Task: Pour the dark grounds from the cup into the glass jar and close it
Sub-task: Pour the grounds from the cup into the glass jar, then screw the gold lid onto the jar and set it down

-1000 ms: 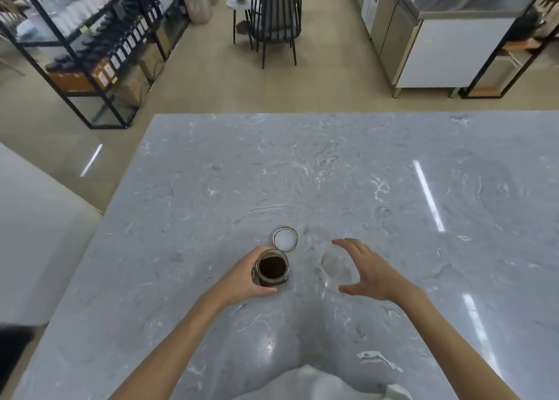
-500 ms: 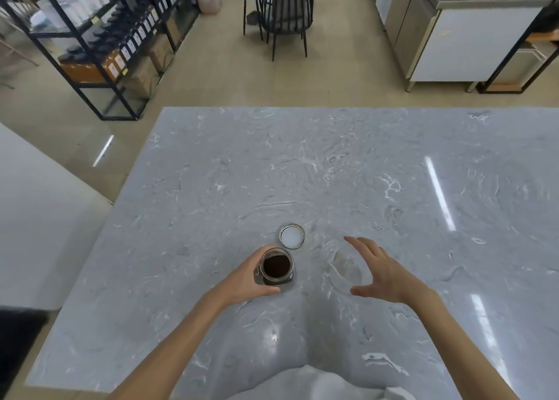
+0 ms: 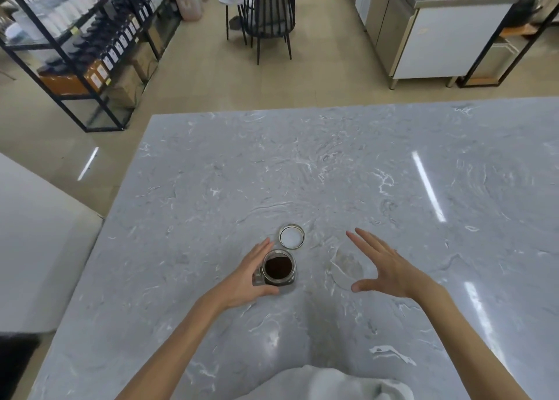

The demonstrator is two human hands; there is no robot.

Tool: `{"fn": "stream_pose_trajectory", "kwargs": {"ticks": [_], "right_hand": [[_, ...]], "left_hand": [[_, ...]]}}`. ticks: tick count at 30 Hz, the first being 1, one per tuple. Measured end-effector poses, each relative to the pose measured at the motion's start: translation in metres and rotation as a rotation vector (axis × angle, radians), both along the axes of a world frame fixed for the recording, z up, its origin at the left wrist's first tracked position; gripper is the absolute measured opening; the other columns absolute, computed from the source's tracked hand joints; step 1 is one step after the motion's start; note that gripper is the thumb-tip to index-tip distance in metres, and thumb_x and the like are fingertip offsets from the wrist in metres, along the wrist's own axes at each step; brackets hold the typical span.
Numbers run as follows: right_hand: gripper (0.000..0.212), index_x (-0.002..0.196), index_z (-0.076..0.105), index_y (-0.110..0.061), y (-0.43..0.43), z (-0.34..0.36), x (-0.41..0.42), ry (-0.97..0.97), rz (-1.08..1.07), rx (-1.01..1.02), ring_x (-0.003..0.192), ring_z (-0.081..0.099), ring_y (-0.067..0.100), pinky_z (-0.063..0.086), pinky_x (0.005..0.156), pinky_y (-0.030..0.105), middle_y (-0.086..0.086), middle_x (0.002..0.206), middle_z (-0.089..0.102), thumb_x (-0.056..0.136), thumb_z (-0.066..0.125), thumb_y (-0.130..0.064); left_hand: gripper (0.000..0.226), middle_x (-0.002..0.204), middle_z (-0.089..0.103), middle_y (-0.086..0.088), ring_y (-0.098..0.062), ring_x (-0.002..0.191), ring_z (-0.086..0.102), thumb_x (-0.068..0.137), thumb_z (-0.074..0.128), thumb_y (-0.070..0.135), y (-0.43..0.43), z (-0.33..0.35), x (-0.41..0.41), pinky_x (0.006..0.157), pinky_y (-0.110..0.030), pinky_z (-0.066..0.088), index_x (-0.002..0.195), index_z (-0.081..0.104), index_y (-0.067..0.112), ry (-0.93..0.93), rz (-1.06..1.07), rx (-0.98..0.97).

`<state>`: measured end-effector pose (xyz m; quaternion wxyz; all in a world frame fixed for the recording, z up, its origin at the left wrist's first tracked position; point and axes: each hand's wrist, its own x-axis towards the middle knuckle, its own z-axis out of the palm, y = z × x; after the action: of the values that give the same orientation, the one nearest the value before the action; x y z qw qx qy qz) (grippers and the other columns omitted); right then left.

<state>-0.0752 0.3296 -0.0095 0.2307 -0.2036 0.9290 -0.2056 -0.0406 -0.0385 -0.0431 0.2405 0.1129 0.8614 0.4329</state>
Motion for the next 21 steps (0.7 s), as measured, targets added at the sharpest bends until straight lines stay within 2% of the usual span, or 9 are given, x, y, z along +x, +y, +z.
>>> {"fn": "stream_pose_trajectory", "kwargs": {"ticks": [5,7,10,12,14,16,17,19,21], "right_hand": [[0.111,0.153,-0.009,-0.051,-0.003,0.003,0.004,-0.047,-0.048,-0.042,0.154,0.008,0.018,0.022,0.121,0.042,-0.016,0.165,-0.011,0.073,0.066,-0.074],[0.112,0.152,-0.010,-0.052,-0.002,0.005,0.005,-0.056,-0.050,-0.033,0.154,-0.002,0.018,0.017,0.122,0.044,-0.015,0.164,-0.018,0.073,0.066,-0.075],[0.105,0.153,-0.007,-0.053,-0.004,0.012,0.007,-0.057,-0.132,-0.100,0.152,-0.019,0.013,0.008,0.122,0.045,-0.018,0.159,-0.032,0.076,0.063,-0.073],[0.090,0.157,0.005,-0.045,-0.011,0.022,0.006,0.064,-0.205,-0.168,0.152,-0.016,0.012,0.006,0.123,0.043,-0.014,0.164,-0.022,0.085,0.057,-0.065],[0.079,0.159,0.014,-0.032,-0.024,0.035,0.000,0.203,-0.242,-0.167,0.153,0.006,0.012,0.005,0.126,0.044,-0.007,0.166,0.016,0.092,0.049,-0.057],[0.075,0.159,0.016,-0.027,-0.039,0.049,-0.013,0.214,-0.280,-0.171,0.138,0.037,0.004,-0.003,0.126,0.037,-0.013,0.146,0.049,0.095,0.043,-0.054],[0.070,0.158,0.022,-0.024,-0.047,0.052,-0.022,0.209,-0.287,-0.164,0.135,0.041,0.003,-0.005,0.125,0.034,-0.013,0.141,0.054,0.097,0.042,-0.053],[0.055,0.150,0.042,-0.023,-0.065,0.052,-0.047,0.220,-0.258,-0.051,0.150,0.023,0.015,-0.002,0.125,0.041,-0.003,0.151,0.048,0.101,0.046,-0.047],[0.046,0.147,0.047,-0.025,-0.091,0.046,-0.078,0.113,-0.219,0.132,0.153,0.014,0.025,0.007,0.124,0.046,0.002,0.160,0.034,0.103,0.050,-0.036]], "left_hand": [[0.105,0.167,0.011,0.017,0.001,0.151,0.013,0.078,0.076,0.053,0.002,-0.001,0.002,0.124,-0.030,0.014,0.158,0.008,0.044,-0.111,0.073,-0.006],[0.109,0.167,0.005,0.016,-0.001,0.152,0.006,0.080,0.078,0.050,0.001,0.003,0.002,0.125,-0.032,0.011,0.159,0.003,0.041,-0.115,0.064,-0.002],[0.110,0.164,-0.014,0.020,0.004,0.148,-0.015,0.079,0.078,0.054,-0.003,0.015,0.001,0.125,-0.037,0.005,0.156,-0.001,0.049,-0.147,0.041,0.000],[0.096,0.165,-0.016,0.019,0.003,0.148,-0.020,0.084,0.073,0.055,-0.013,0.027,-0.002,0.125,-0.042,-0.001,0.155,0.009,0.051,-0.118,0.009,0.017],[0.071,0.167,-0.002,0.019,0.002,0.151,-0.007,0.091,0.062,0.058,-0.026,0.040,-0.007,0.123,-0.041,-0.007,0.151,0.026,0.055,-0.077,0.011,0.091],[0.054,0.162,0.026,0.021,0.003,0.150,0.016,0.091,0.050,0.069,-0.036,0.050,-0.018,0.122,-0.042,-0.011,0.143,0.043,0.055,-0.051,0.087,0.119],[0.051,0.154,0.042,0.021,0.002,0.146,0.029,0.091,0.048,0.070,-0.039,0.052,-0.026,0.123,-0.045,-0.010,0.138,0.052,0.051,-0.025,0.149,0.097],[0.047,0.135,0.063,0.014,-0.005,0.132,0.052,0.092,0.057,0.060,-0.039,0.050,-0.049,0.123,-0.047,0.016,0.133,0.062,0.038,0.059,0.257,-0.012],[0.050,0.130,0.066,0.006,-0.015,0.123,0.060,0.091,0.067,0.049,-0.028,0.043,-0.077,0.110,-0.039,0.039,0.136,0.061,0.027,0.138,0.236,-0.220]]}}
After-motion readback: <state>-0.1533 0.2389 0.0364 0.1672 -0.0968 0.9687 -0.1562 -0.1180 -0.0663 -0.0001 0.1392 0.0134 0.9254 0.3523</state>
